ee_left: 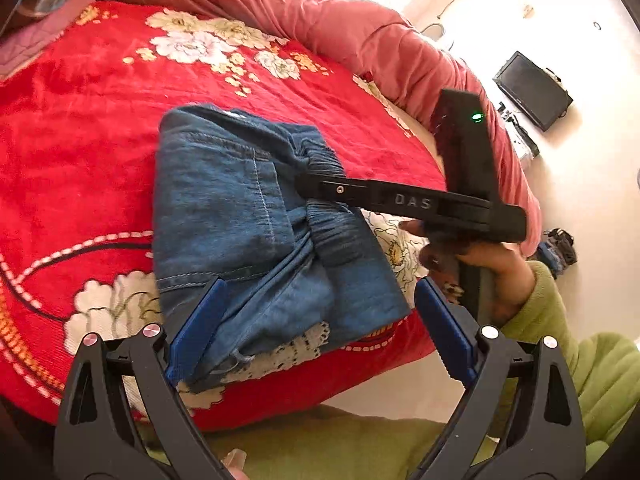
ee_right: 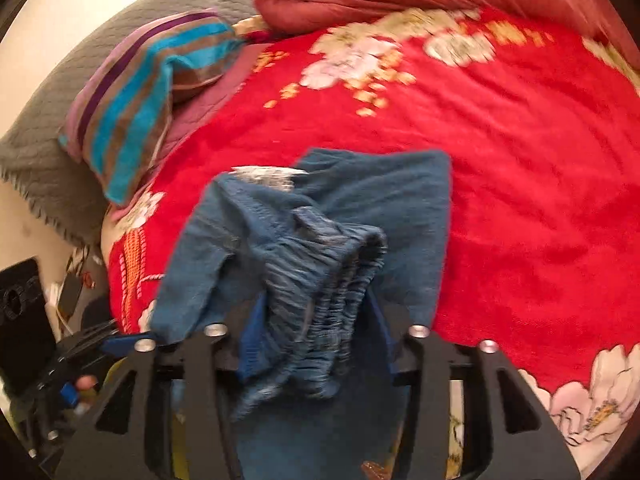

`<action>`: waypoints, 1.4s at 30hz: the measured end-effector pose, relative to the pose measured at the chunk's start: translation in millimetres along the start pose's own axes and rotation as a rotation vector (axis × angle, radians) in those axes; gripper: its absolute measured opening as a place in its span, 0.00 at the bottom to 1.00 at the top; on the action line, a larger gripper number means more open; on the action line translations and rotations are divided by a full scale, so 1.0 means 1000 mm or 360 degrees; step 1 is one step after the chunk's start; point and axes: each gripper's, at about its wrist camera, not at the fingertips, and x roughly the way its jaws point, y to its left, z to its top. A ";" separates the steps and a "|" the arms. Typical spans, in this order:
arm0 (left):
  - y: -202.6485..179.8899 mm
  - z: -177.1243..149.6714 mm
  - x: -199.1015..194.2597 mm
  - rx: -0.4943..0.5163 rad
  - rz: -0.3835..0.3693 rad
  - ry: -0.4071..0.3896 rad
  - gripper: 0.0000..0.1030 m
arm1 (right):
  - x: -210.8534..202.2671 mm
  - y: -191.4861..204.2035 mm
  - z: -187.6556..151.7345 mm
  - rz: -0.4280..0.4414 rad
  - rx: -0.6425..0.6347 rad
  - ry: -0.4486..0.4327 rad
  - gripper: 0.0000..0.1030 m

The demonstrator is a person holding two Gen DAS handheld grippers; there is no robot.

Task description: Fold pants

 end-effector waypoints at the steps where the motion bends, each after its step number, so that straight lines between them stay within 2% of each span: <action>1: 0.000 0.000 -0.004 0.0012 0.0025 -0.0015 0.85 | -0.003 -0.001 -0.001 0.0013 0.0010 -0.0014 0.50; 4: 0.003 0.002 -0.017 0.0030 0.0106 -0.0071 0.86 | -0.025 0.003 -0.003 0.0023 -0.0044 -0.0119 0.70; 8: 0.018 0.012 -0.033 -0.0014 0.0232 -0.0145 0.86 | -0.061 0.015 -0.010 -0.0003 -0.0192 -0.0269 0.75; 12: 0.038 0.029 -0.041 -0.0053 0.0450 -0.0163 0.84 | -0.087 0.040 -0.029 -0.0040 -0.0453 -0.0337 0.76; 14: 0.045 0.037 -0.041 -0.0044 0.0505 -0.0165 0.69 | -0.094 0.058 -0.044 -0.0051 -0.0631 -0.0347 0.76; 15: 0.047 0.043 -0.039 -0.0051 0.0502 -0.0151 0.56 | -0.096 0.066 -0.050 -0.0051 -0.0708 -0.0353 0.76; 16: 0.048 0.046 -0.037 -0.0051 0.0486 -0.0139 0.52 | -0.097 0.078 -0.061 -0.0037 -0.0829 -0.0342 0.76; 18: 0.044 0.055 -0.027 -0.0010 0.0445 -0.0100 0.50 | -0.092 0.095 -0.075 -0.0004 -0.0988 -0.0285 0.74; 20: 0.037 0.061 -0.015 0.0047 0.0419 -0.0068 0.47 | -0.078 0.110 -0.085 -0.0006 -0.1133 -0.0210 0.61; 22: 0.031 0.066 0.001 0.0092 0.0400 -0.0020 0.47 | -0.064 0.116 -0.088 -0.0045 -0.1215 -0.0161 0.52; 27: 0.036 0.077 0.035 0.0119 0.0487 0.0126 0.47 | -0.033 0.131 -0.089 -0.0104 -0.1424 -0.0093 0.51; 30: 0.042 0.081 0.047 0.0123 0.0531 0.0169 0.47 | -0.013 0.134 -0.088 -0.0144 -0.1535 -0.0066 0.42; 32: 0.044 0.081 0.052 0.0131 0.0554 0.0180 0.47 | 0.002 0.126 -0.082 -0.0051 -0.1492 0.0049 0.09; 36: 0.048 0.079 0.055 0.0106 0.0540 0.0177 0.47 | -0.019 0.114 -0.081 0.0112 -0.1413 0.0061 0.06; 38: 0.048 0.078 0.055 0.0103 0.0530 0.0166 0.47 | -0.021 0.109 -0.089 0.0065 -0.1453 0.0096 0.06; 40: 0.048 0.078 0.055 0.0104 0.0525 0.0148 0.49 | -0.002 0.101 -0.101 -0.0066 -0.1484 0.0149 0.06; 42: 0.048 0.078 0.055 0.0097 0.0523 0.0133 0.49 | 0.005 0.094 -0.102 -0.0022 -0.1376 0.0116 0.06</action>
